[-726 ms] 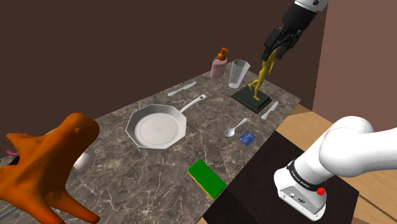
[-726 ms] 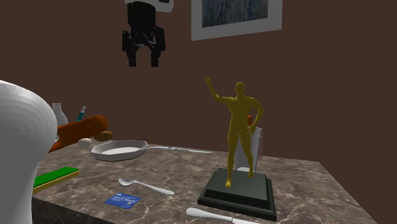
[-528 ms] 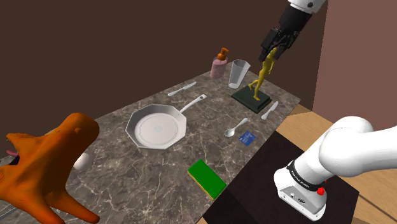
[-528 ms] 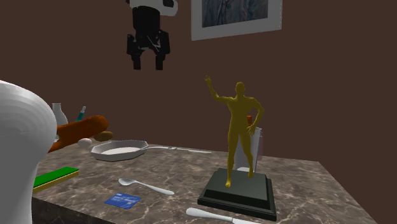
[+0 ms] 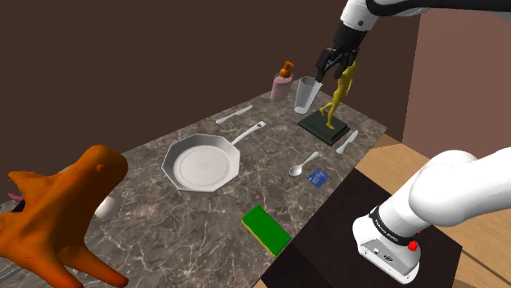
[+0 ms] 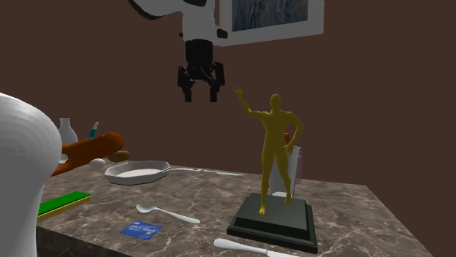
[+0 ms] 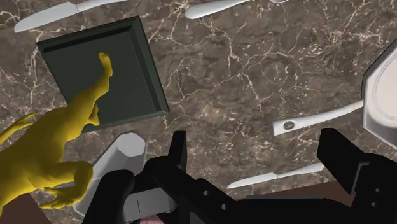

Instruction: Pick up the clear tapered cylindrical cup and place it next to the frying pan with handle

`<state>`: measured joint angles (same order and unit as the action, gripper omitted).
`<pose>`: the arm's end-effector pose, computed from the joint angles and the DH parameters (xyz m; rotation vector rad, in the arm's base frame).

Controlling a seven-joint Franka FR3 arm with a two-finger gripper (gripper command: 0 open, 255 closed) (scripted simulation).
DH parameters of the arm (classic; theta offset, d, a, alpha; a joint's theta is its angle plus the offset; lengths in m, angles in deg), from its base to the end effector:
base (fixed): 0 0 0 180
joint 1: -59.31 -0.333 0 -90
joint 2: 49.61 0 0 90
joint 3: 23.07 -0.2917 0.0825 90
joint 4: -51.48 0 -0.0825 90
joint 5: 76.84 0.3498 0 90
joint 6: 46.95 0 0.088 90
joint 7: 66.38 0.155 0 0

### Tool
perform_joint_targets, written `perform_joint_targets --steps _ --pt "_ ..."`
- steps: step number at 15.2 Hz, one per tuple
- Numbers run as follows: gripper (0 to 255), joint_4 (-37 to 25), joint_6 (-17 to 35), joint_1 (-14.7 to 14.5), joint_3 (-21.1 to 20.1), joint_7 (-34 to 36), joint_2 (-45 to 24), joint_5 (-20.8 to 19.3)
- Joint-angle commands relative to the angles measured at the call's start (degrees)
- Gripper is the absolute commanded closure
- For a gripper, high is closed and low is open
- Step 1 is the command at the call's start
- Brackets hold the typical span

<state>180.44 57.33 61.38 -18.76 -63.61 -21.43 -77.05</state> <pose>0.3888 -0.0462 0.4948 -3.1010 0.2347 -0.0945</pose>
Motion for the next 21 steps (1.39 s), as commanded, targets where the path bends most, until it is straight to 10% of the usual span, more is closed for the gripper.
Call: perform_joint_targets --steps 1,21 --pt "0 -1.7 1.9 0.5 0.7 -0.7 -4.1 -0.9" --pt "0 -26.1 12.2 5.5 6.0 -5.8 -42.3 -5.1"
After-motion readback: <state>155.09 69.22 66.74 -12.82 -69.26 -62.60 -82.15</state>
